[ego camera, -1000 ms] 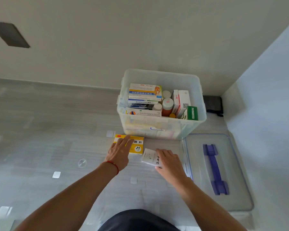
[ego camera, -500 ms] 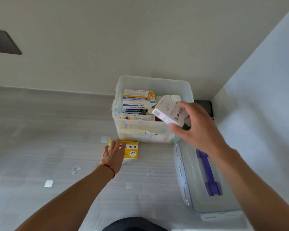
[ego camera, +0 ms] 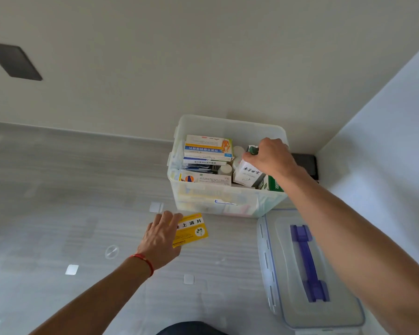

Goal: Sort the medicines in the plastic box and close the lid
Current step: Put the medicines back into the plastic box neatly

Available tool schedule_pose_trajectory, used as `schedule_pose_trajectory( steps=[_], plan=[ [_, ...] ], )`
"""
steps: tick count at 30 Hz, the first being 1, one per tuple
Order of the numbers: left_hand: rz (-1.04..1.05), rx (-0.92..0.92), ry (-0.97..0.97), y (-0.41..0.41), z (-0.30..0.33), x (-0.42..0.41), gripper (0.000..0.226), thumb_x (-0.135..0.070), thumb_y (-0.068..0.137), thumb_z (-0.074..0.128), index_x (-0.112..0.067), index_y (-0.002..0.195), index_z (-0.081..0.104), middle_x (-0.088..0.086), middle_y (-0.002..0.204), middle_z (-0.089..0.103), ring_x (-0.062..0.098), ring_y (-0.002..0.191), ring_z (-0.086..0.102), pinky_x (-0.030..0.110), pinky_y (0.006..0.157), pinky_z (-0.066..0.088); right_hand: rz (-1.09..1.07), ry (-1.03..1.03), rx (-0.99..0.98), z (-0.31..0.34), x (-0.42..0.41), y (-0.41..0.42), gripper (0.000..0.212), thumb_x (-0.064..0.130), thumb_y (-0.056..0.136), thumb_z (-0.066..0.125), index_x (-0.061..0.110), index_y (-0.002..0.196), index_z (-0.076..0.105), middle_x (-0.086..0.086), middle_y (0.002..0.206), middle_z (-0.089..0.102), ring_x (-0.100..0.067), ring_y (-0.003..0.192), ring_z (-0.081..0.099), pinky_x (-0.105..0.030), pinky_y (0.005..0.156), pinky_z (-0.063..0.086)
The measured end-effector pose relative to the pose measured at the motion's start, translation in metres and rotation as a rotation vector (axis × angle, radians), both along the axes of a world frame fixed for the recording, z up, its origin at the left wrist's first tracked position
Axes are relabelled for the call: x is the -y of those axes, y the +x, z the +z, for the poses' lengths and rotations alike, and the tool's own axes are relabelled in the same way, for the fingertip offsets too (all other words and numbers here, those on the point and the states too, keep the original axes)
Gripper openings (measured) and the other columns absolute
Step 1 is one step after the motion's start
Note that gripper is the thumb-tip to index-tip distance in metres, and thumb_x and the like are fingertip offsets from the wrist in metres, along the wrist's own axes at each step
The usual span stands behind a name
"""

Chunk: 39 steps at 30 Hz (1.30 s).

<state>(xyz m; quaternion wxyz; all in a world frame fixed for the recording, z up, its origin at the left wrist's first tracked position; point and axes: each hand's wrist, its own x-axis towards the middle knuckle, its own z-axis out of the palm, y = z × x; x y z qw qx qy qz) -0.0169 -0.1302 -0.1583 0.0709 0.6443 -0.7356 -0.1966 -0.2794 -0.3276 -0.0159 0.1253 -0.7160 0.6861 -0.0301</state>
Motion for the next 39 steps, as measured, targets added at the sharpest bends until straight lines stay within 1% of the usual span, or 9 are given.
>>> schedule_pose_trajectory(
  steps=[8, 11, 14, 17, 19, 25, 30, 35, 39],
  plan=[
    [-0.041, -0.237, -0.174, -0.002, 0.067, -0.028, 0.077, -0.039, 0.071, 0.079, -0.014, 0.138, 0.051, -0.002, 0.118, 0.050, 0.014, 0.104, 0.052, 0.029, 0.087, 0.054, 0.093, -0.030, -0.135, -0.011, -0.003, 0.005, 0.063, 0.073, 0.084, 0.063, 0.014, 0.066, 0.048, -0.005, 0.079, 0.058, -0.026, 0.076, 0.058, -0.034, 0.063, 0.041],
    [-0.041, -0.309, -0.235, -0.014, 0.106, -0.018, 0.074, -0.045, 0.071, 0.076, -0.014, 0.135, 0.055, -0.001, 0.119, 0.053, 0.014, 0.102, 0.058, 0.027, 0.086, 0.054, 0.012, -0.204, 0.041, -0.001, -0.005, -0.008, 0.054, 0.061, 0.097, 0.050, 0.012, 0.093, 0.071, -0.004, 0.093, 0.073, -0.026, 0.089, 0.068, -0.033, 0.072, 0.050],
    [-0.003, -0.399, -0.296, -0.027, 0.142, 0.006, 0.076, -0.054, 0.070, 0.075, -0.018, 0.134, 0.055, -0.004, 0.123, 0.055, 0.006, 0.100, 0.059, 0.008, 0.085, 0.047, -0.111, -0.272, 0.283, 0.006, -0.007, -0.030, 0.041, 0.045, 0.098, 0.050, 0.013, 0.099, 0.075, -0.004, 0.103, 0.077, -0.022, 0.090, 0.070, -0.036, 0.081, 0.057],
    [0.029, -0.395, -0.292, -0.043, 0.162, 0.051, 0.076, -0.055, 0.072, 0.077, -0.026, 0.137, 0.052, -0.006, 0.126, 0.059, 0.010, 0.105, 0.057, 0.016, 0.088, 0.046, -0.178, -0.302, 0.461, -0.009, -0.023, -0.044, 0.032, 0.034, 0.099, 0.053, 0.011, 0.097, 0.076, -0.001, 0.095, 0.077, 0.002, 0.074, 0.062, -0.012, 0.070, 0.048],
    [0.058, -0.332, -0.260, -0.058, 0.164, 0.090, 0.075, -0.051, 0.074, 0.078, -0.029, 0.139, 0.049, -0.005, 0.123, 0.060, 0.017, 0.110, 0.052, 0.024, 0.089, 0.041, -0.219, -0.343, 0.565, -0.020, -0.036, -0.047, 0.025, 0.028, 0.099, 0.055, 0.013, 0.096, 0.075, 0.006, 0.089, 0.072, 0.003, 0.075, 0.061, 0.000, 0.065, 0.040],
    [-0.054, -0.057, -0.158, -0.103, 0.138, 0.186, 0.072, -0.039, 0.080, 0.075, -0.019, 0.141, 0.044, 0.005, 0.127, 0.056, 0.026, 0.122, 0.044, 0.041, 0.099, 0.045, -0.198, -0.481, 0.640, -0.037, -0.045, -0.044, 0.020, 0.014, 0.100, 0.053, 0.010, 0.096, 0.072, 0.000, 0.093, 0.073, -0.019, 0.088, 0.063, -0.037, 0.082, 0.052],
    [-0.126, -0.127, -0.072, -0.107, 0.109, 0.207, 0.075, -0.030, 0.080, 0.080, -0.018, 0.146, 0.046, 0.007, 0.149, 0.042, 0.025, 0.142, 0.034, 0.041, 0.117, 0.032, -0.172, -0.506, 0.612, -0.039, -0.046, -0.043, 0.020, 0.012, 0.099, 0.052, 0.009, 0.091, 0.069, -0.003, 0.089, 0.070, -0.023, 0.089, 0.061, -0.043, 0.084, 0.052],
    [-0.074, -0.198, -0.068, -0.102, 0.095, 0.207, 0.066, -0.026, 0.080, 0.082, -0.022, 0.139, 0.053, 0.003, 0.139, 0.049, 0.024, 0.129, 0.047, 0.040, 0.111, 0.041, -0.160, -0.533, 0.546, -0.042, -0.044, -0.041, 0.017, 0.010, 0.099, 0.054, 0.008, 0.088, 0.067, -0.006, 0.088, 0.069, -0.024, 0.086, 0.059, -0.044, 0.080, 0.050],
    [-0.072, -0.227, -0.071, -0.103, 0.098, 0.206, 0.062, -0.018, 0.082, 0.079, -0.028, 0.138, 0.053, 0.000, 0.155, 0.036, 0.023, 0.140, 0.039, 0.037, 0.114, 0.035, -0.148, -0.547, 0.524, -0.044, -0.043, -0.043, 0.017, 0.010, 0.099, 0.054, 0.008, 0.088, 0.066, -0.006, 0.088, 0.069, -0.023, 0.086, 0.058, -0.043, 0.079, 0.050]
  ],
)
